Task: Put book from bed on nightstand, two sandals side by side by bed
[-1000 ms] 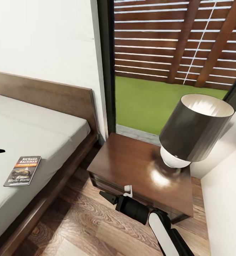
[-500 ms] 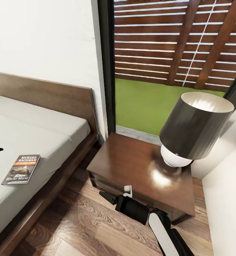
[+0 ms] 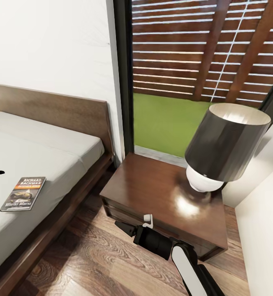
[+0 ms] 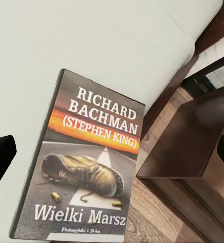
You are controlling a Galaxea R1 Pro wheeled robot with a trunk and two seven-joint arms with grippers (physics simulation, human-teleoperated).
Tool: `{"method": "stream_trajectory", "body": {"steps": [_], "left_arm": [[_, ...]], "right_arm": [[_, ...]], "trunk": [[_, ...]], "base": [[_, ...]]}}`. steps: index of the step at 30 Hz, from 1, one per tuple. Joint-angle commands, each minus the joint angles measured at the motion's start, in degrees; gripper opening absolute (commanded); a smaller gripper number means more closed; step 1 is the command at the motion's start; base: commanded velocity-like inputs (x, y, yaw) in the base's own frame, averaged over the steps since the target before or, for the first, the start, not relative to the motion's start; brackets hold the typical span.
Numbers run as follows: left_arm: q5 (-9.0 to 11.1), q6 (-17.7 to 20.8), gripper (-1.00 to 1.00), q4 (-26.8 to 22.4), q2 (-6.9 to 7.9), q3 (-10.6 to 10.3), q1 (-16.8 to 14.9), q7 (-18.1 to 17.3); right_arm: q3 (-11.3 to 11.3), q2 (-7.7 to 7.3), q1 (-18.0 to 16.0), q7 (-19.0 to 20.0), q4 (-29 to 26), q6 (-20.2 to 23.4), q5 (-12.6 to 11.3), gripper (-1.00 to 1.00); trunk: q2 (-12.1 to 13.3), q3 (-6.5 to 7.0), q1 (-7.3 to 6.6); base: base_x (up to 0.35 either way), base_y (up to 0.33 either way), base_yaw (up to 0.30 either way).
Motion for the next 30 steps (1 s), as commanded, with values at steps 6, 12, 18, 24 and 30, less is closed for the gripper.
{"method": "stream_trajectory", "body": {"steps": [6, 12, 18, 24, 30], "left_arm": [[-0.39, 0.48, 1.0, -0.1, 0.22, 0.62, -0.04, -0.3], [-0.04, 0.49, 1.0, -0.17, 0.86, 0.74, -0.02, -0.53], [0.07, 0.4, 1.0, -0.16, 1.64, 0.67, -0.03, -0.67], [0.06, 0.36, 1.0, -0.15, 1.88, 0.6, -0.04, -0.7], [0.12, 0.34, 1.0, -0.14, 1.96, 0.61, -0.03, -0.76]], "right_arm": [[-0.05, 0.01, -0.03, -0.06, 0.0, 0.43, -0.43, 1.0], [-0.07, 0.01, -0.03, -0.06, 0.0, 0.43, -0.43, 1.0], [-0.09, 0.01, -0.03, -0.06, 0.0, 0.43, -0.42, 1.0], [-0.17, 0.01, -0.03, -0.06, 0.0, 0.43, -0.47, 1.0], [-0.17, 0.01, -0.03, -0.06, 0.0, 0.43, -0.5, 1.0]], "trunk": [[-2.44, -0.59, 1.32], [-3.64, -0.66, 1.97], [-3.64, -0.5, 1.97], [-3.64, -0.46, 1.97], [-3.64, -0.45, 1.97]], "base": [[0.0, 0.0, 0.0], [0.0, 0.0, 0.0], [0.0, 0.0, 0.0], [0.0, 0.0, 0.0], [0.0, 0.0, 0.0]]}}
